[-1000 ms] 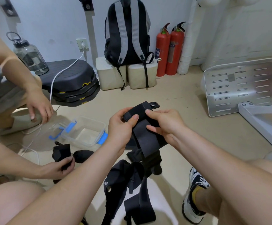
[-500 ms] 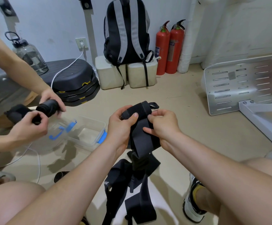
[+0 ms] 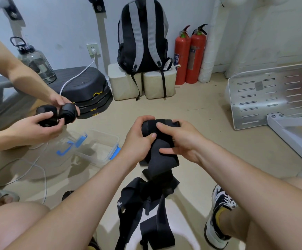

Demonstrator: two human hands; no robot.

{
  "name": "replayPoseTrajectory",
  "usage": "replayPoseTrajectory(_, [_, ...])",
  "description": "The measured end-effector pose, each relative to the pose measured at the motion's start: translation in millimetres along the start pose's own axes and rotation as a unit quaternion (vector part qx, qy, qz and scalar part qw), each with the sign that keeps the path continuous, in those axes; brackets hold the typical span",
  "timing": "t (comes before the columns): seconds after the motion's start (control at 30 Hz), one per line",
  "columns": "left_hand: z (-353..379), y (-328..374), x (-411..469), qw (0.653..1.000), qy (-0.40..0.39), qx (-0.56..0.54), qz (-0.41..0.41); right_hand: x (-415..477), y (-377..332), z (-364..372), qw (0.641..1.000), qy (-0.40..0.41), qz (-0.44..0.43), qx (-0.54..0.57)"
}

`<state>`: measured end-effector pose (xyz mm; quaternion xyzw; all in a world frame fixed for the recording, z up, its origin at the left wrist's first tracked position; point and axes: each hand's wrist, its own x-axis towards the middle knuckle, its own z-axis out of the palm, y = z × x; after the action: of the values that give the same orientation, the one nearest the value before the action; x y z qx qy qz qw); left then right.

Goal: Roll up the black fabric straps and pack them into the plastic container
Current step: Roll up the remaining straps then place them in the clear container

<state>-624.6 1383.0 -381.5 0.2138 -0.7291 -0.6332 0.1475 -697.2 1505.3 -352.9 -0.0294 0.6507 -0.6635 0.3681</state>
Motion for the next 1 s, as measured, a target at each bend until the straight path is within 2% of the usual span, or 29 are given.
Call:
replayPoseTrajectory(0.07, [0.9, 2.5, -0.8, 0.999, 0.032, -0.009, 0.005, 1.6, -1.9, 0.1, 1.000, 0.000, -0.017, 0.011])
replayPoseTrajectory(0.17, [-0.4, 3.7, -2.6, 0.989, 0.148, -0.017, -0.003, 4.2, -6.0, 2.7, 0.996, 0.030, -0.041, 0.078])
replayPoseTrajectory(0.2, [-1.6, 2.9, -2.0, 0.987, 0.155, -0.025, -0.018, 4.8, -7.3, 3.2, 0.994, 0.031, -0.046, 0.099])
replayPoseTrajectory(0.3, [-0.9, -0.3, -4.1, 0.992, 0.102, -0.058, -0.057, 3.8, -9.5, 4.7, 0.991, 0.009, -0.052, 0.119])
replayPoseTrajectory(0.4, [-1.7, -0.1, -6.0, 0.992, 0.101, -0.059, -0.047, 3.0, -8.3, 7.8, 0.991, -0.002, -0.047, 0.126])
replayPoseTrajectory(0.53, [-5.6, 1.4, -5.8, 0.993, 0.053, -0.069, -0.085, 1.7, -8.5, 9.0, 0.992, -0.005, -0.040, 0.121])
replayPoseTrajectory(0.63, [-8.1, 2.2, -4.6, 0.995, 0.035, -0.031, -0.086, 1.2, -9.3, 7.3, 0.996, 0.012, -0.053, 0.076])
replayPoseTrajectory(0.73, [-9.0, 4.8, -5.0, 0.995, 0.029, -0.018, -0.091, 2.9, -10.9, 4.9, 0.996, 0.028, -0.087, -0.013])
replayPoseTrajectory(0.83, [-12.1, 5.3, -5.4, 0.991, 0.018, -0.063, -0.116, 4.4, -11.3, 4.2, 0.994, 0.028, -0.098, -0.048])
replayPoseTrajectory(1.0, [-16.6, 6.9, -8.4, 0.974, -0.070, -0.134, -0.169, 2.1, -11.0, 4.3, 0.993, 0.013, -0.109, -0.049])
